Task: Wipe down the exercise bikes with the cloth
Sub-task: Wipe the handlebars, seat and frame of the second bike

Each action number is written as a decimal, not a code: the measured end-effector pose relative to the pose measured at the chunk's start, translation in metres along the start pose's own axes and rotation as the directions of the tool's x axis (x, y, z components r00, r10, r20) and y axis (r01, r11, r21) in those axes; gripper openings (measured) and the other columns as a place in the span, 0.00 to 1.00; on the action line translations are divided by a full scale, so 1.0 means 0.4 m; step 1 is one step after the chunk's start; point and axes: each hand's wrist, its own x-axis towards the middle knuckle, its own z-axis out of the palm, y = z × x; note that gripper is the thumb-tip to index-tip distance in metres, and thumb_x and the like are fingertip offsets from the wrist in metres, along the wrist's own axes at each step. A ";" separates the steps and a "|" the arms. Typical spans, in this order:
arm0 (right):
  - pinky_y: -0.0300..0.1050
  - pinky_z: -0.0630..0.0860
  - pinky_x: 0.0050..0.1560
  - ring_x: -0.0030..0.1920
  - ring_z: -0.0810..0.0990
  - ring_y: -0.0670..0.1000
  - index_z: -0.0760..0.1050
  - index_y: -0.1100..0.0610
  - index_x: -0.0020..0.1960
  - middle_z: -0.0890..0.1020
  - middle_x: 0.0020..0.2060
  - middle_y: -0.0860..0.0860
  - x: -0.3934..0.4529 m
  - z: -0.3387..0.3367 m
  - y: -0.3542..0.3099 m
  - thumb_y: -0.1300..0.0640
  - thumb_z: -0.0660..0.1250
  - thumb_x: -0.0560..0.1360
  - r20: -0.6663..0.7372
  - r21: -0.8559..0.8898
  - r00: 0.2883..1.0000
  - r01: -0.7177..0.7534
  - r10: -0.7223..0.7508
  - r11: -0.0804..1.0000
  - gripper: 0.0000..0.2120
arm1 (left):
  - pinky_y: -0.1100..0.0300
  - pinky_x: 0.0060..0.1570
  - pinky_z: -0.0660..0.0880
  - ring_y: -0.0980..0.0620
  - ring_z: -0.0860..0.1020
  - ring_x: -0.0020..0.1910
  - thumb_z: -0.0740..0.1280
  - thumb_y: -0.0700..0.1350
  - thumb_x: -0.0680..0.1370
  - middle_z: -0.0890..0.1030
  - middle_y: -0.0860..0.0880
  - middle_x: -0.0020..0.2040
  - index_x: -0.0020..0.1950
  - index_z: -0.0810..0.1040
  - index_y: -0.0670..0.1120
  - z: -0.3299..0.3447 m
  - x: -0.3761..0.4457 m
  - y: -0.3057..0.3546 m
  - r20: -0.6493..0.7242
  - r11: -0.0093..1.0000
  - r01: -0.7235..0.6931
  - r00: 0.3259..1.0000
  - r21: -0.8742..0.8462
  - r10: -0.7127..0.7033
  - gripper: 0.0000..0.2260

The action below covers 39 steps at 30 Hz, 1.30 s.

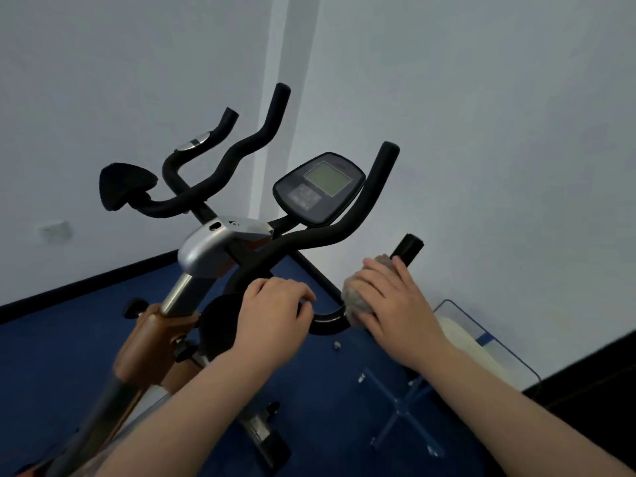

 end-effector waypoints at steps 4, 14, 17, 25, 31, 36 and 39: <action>0.58 0.54 0.75 0.67 0.74 0.57 0.79 0.59 0.56 0.81 0.56 0.54 0.025 -0.049 0.085 0.51 0.57 0.78 -0.096 -0.094 0.990 -0.116 0.107 0.989 0.16 | 0.62 0.59 0.55 0.60 0.73 0.58 0.61 0.49 0.80 0.81 0.61 0.51 0.52 0.81 0.57 0.001 -0.002 0.000 0.011 1.000 -0.006 1.000 0.023 0.006 0.09; 0.57 0.67 0.67 0.60 0.76 0.61 0.79 0.61 0.55 0.79 0.53 0.57 0.064 -0.052 0.138 0.51 0.56 0.78 -0.178 -0.098 0.979 -0.120 0.102 0.988 0.18 | 0.62 0.58 0.55 0.59 0.72 0.58 0.62 0.49 0.80 0.81 0.60 0.50 0.50 0.82 0.56 -0.001 -0.004 -0.001 0.012 1.000 0.010 1.000 0.021 -0.010 0.09; 0.50 0.77 0.43 0.55 0.75 0.56 0.77 0.59 0.56 0.76 0.54 0.54 0.088 -0.038 0.142 0.52 0.61 0.78 -0.194 0.149 0.937 -0.264 0.290 0.953 0.13 | 0.62 0.59 0.55 0.59 0.72 0.59 0.62 0.49 0.80 0.81 0.60 0.50 0.50 0.82 0.56 -0.001 -0.006 0.000 0.011 1.000 0.015 1.000 0.025 -0.015 0.09; 0.31 0.72 0.49 0.52 0.74 0.43 0.68 0.53 0.65 0.70 0.61 0.49 0.122 0.018 0.031 0.53 0.63 0.80 -0.133 0.825 0.419 -0.455 0.898 0.334 0.15 | 0.66 0.58 0.54 0.61 0.71 0.58 0.62 0.49 0.80 0.79 0.61 0.49 0.50 0.81 0.57 -0.003 -0.006 -0.001 0.014 0.999 0.037 0.999 0.008 -0.037 0.08; 0.47 0.71 0.50 0.52 0.76 0.55 0.75 0.56 0.56 0.74 0.52 0.51 0.098 -0.038 0.208 0.53 0.63 0.77 0.018 0.488 0.906 -0.377 0.423 0.787 0.10 | 0.67 0.57 0.53 0.62 0.72 0.55 0.64 0.48 0.80 0.77 0.63 0.47 0.48 0.81 0.57 -0.008 -0.005 0.007 0.014 0.998 0.056 0.998 -0.002 -0.056 0.07; 0.58 0.59 0.73 0.56 0.76 0.59 0.77 0.61 0.54 0.79 0.49 0.56 0.078 -0.016 0.173 0.59 0.66 0.74 -0.264 0.210 0.890 -0.323 0.372 0.923 0.10 | 0.65 0.60 0.55 0.61 0.72 0.53 0.64 0.47 0.80 0.78 0.61 0.48 0.47 0.80 0.59 -0.013 -0.007 0.011 0.022 0.996 0.081 0.997 -0.030 -0.080 0.08; 0.62 0.56 0.74 0.63 0.75 0.61 0.78 0.62 0.57 0.80 0.55 0.58 0.074 -0.008 0.166 0.60 0.67 0.74 -0.281 0.056 0.929 -0.236 0.242 0.970 0.12 | 0.61 0.64 0.61 0.60 0.72 0.50 0.65 0.46 0.80 0.78 0.60 0.47 0.47 0.81 0.57 -0.011 -0.008 0.011 -0.001 0.995 0.087 0.996 -0.041 -0.087 0.07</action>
